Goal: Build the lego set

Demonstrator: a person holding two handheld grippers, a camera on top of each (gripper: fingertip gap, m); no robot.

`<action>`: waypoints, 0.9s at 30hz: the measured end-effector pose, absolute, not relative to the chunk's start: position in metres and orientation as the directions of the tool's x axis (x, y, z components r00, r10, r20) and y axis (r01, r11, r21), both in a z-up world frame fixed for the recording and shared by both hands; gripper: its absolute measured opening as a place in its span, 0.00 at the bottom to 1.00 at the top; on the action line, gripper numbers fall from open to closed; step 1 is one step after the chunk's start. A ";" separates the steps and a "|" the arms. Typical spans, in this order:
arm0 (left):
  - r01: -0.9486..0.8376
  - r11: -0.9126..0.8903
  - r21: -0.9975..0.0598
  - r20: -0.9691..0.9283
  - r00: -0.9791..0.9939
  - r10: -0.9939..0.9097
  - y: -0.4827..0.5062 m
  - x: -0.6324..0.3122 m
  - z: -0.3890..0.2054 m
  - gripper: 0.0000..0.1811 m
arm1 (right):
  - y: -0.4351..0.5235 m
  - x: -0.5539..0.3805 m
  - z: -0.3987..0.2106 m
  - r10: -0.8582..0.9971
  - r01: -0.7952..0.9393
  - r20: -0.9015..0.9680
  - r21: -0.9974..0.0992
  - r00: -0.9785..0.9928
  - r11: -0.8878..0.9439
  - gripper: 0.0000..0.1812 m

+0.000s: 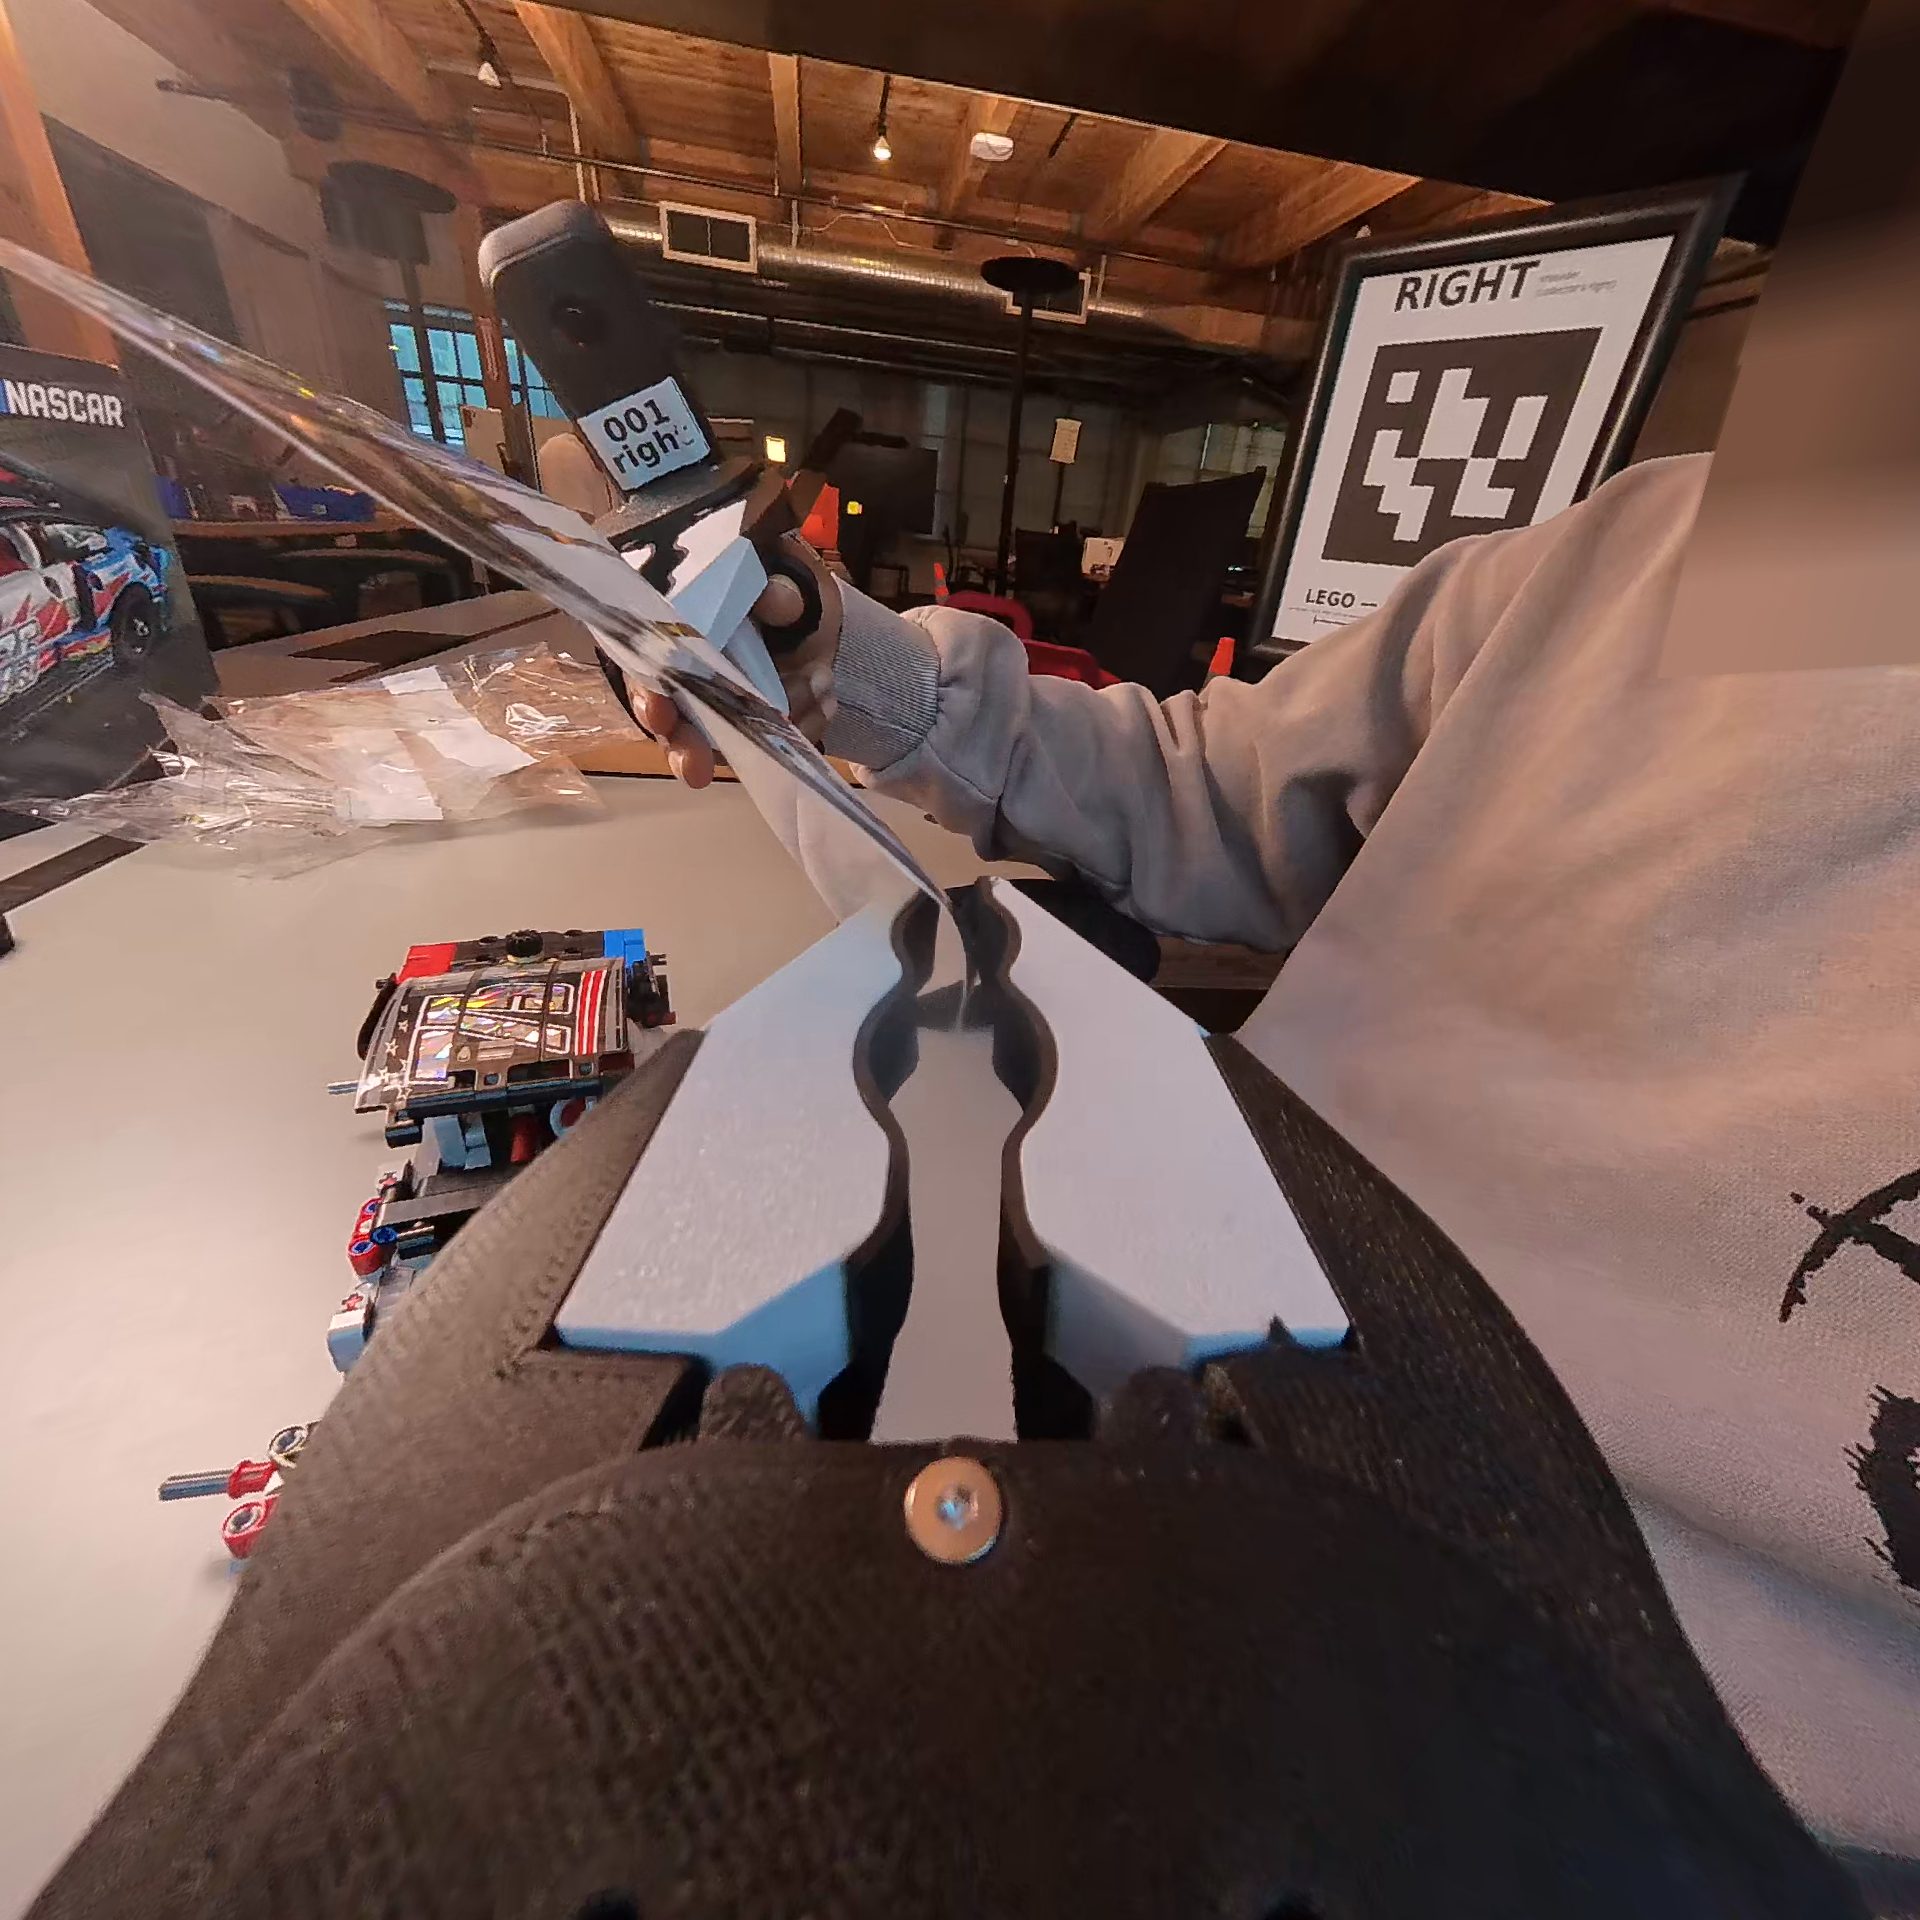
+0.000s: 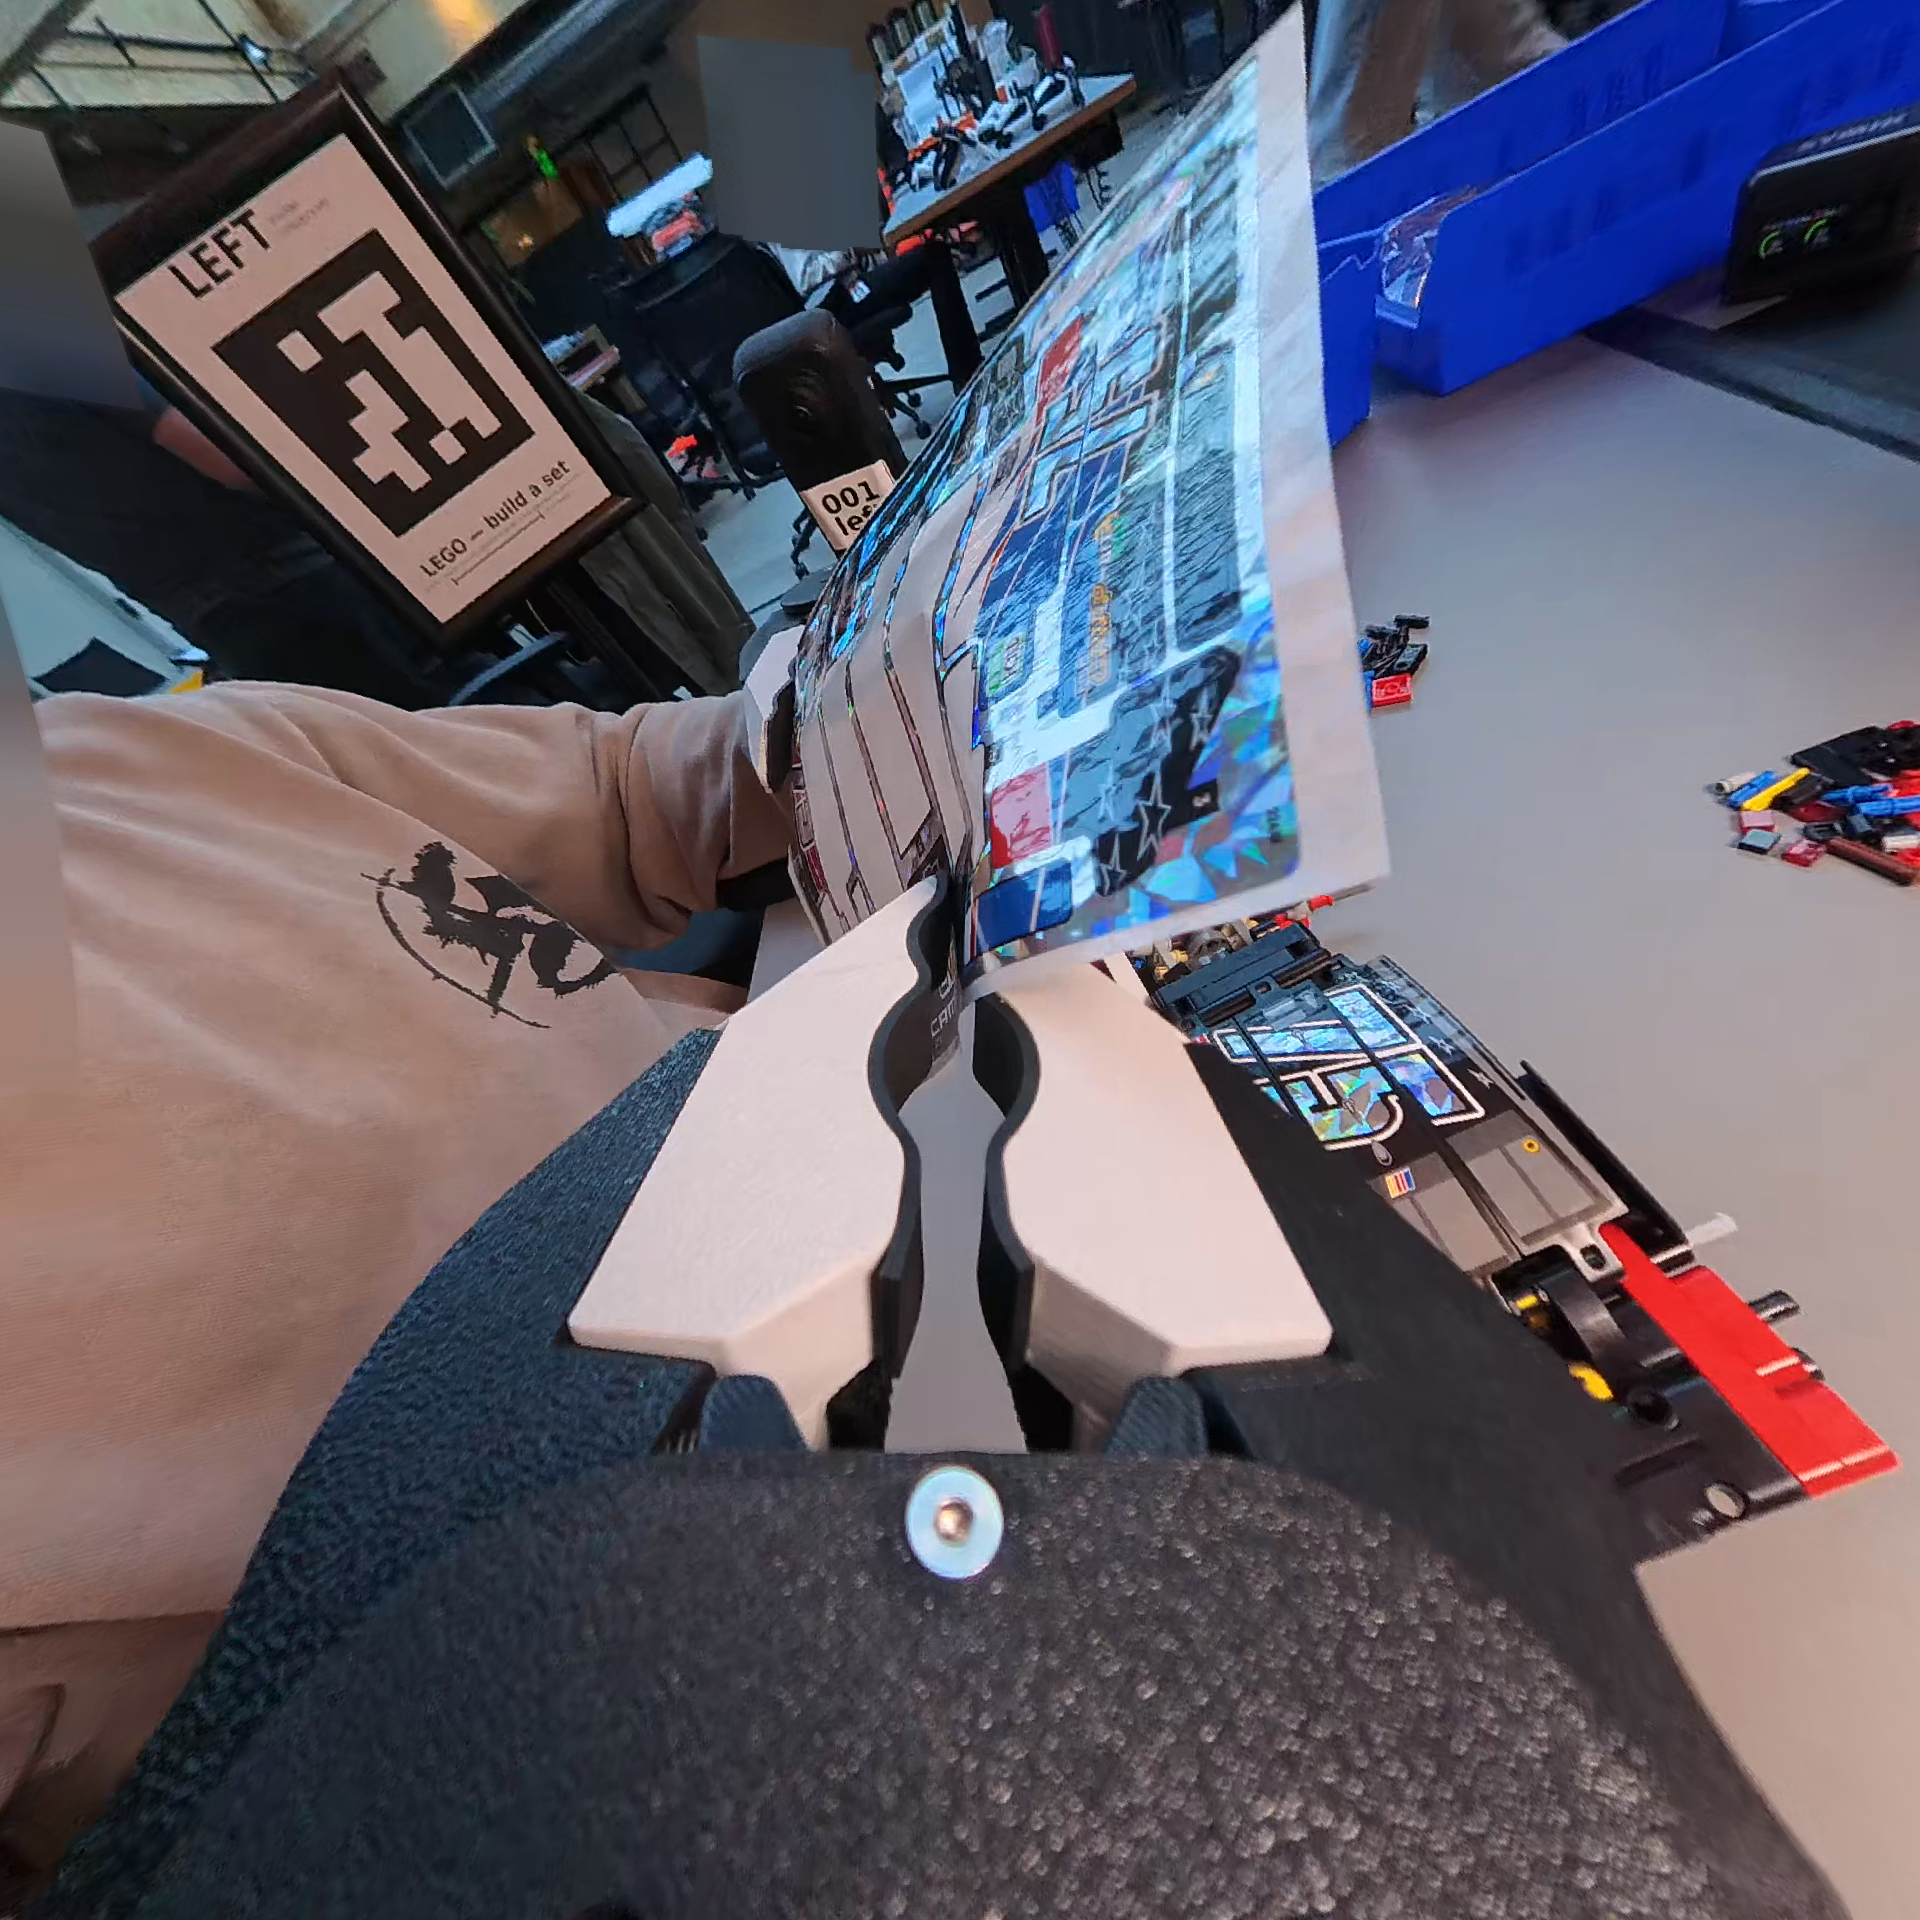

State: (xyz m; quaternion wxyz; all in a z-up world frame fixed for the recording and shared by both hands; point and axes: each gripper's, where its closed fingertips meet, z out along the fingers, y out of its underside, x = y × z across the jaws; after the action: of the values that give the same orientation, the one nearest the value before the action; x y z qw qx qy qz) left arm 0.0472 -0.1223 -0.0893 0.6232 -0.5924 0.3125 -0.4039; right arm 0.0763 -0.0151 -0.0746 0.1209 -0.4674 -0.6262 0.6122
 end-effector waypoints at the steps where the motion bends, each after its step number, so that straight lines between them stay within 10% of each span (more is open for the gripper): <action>1: 0.128 -0.028 -0.991 0.087 0.477 -0.874 -0.122 0.048 -0.090 0.02 | -0.014 0.077 -0.075 0.735 0.439 -0.421 -0.879 -0.532 -0.185 0.00; 21: 0.093 -0.025 -0.995 0.067 0.481 -0.874 -0.120 0.061 -0.098 0.00 | 0.005 0.085 -0.090 0.781 0.606 -0.410 -0.794 -0.470 -0.053 0.00; 27: 0.048 0.130 -0.990 -0.070 0.637 -0.768 -0.108 0.053 -0.084 0.00 | 0.069 0.057 -0.076 0.995 0.413 0.012 -0.909 -0.096 0.051 0.23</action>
State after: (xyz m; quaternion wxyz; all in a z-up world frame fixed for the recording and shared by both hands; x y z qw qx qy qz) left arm 0.0530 -0.1083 -0.0840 0.6868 -0.5888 0.3056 -0.2972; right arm 0.0566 0.0689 -0.0765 0.3673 -0.5633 -0.6249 0.3966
